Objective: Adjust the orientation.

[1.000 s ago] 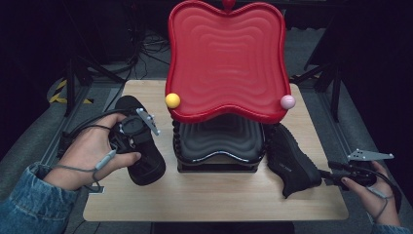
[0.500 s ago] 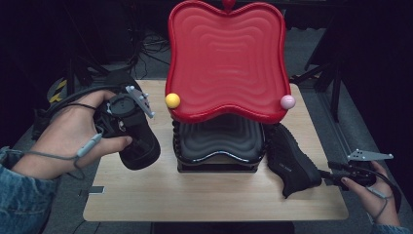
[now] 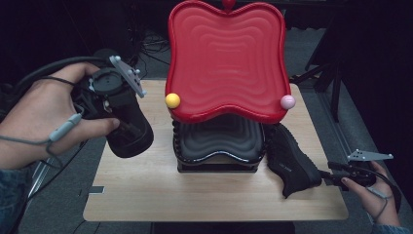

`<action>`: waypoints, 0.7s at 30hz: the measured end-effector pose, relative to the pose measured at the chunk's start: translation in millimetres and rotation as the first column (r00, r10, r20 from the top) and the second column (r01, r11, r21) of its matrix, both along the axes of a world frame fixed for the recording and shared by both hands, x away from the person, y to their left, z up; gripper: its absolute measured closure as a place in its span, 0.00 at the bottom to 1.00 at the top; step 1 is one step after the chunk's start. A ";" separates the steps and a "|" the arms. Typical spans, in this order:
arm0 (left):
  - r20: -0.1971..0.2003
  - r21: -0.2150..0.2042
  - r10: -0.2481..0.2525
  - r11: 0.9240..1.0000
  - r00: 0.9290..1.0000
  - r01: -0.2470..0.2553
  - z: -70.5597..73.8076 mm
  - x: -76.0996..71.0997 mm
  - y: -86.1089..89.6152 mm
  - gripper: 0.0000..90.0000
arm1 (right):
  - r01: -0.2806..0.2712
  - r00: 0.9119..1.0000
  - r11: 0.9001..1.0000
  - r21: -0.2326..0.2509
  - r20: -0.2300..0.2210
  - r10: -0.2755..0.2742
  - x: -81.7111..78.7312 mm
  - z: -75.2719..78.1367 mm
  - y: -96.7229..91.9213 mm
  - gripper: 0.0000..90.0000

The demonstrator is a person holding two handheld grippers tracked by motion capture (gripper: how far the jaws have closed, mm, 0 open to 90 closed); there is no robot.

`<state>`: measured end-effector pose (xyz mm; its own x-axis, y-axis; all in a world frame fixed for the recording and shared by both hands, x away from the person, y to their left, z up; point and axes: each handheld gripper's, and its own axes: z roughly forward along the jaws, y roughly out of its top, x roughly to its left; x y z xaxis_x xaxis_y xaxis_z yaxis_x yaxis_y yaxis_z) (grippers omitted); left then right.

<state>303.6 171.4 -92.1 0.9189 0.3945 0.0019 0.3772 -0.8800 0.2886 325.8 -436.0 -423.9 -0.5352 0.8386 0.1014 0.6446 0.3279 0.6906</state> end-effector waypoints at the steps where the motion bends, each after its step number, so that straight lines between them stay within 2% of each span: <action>1: 0.002 -0.005 -0.003 1.000 1.000 0.003 2.6 0.3 -0.2 0.93 | 0.000 1.000 1.000 -0.002 0.004 0.000 0.0 -0.2 0.2 0.44; 7: 0.031 0.018 -0.023 1.000 0.999 0.023 14.9 2.9 -6.5 0.93 | 0.003 1.000 1.000 0.001 -0.003 -0.003 0.2 0.9 1.3 0.44; 9: 0.038 0.023 -0.026 0.999 0.999 0.026 21.7 4.5 -9.9 0.93 | 0.002 1.000 1.000 0.001 0.000 -0.002 0.5 0.4 1.9 0.44; 10: 0.054 0.027 -0.038 0.999 0.998 0.036 29.5 6.4 -13.5 0.93 | 0.003 1.000 1.000 -0.001 0.005 -0.003 -0.1 0.1 1.5 0.44; 16: 0.075 0.039 -0.070 0.997 0.995 0.067 45.7 11.4 -23.0 0.93 | 0.006 1.000 1.000 0.000 0.001 -0.006 -4.1 -1.8 -0.5 0.44; 18: 0.093 0.085 -0.076 0.994 0.993 0.068 50.3 11.4 -30.8 0.93 | 0.011 1.000 1.000 0.000 -0.006 -0.011 -5.7 -2.4 -2.0 0.44; 21: 0.112 0.103 -0.080 0.992 0.990 0.069 57.5 10.2 -39.3 0.93 | 0.014 1.000 1.000 -0.001 -0.007 -0.014 -6.8 -3.2 -3.6 0.44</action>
<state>313.9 132.2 -34.6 0.9371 0.3175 0.1452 0.2785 -0.9307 0.2371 318.9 -439.6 -427.1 -0.5226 0.8461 0.1047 0.6541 0.3192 0.6858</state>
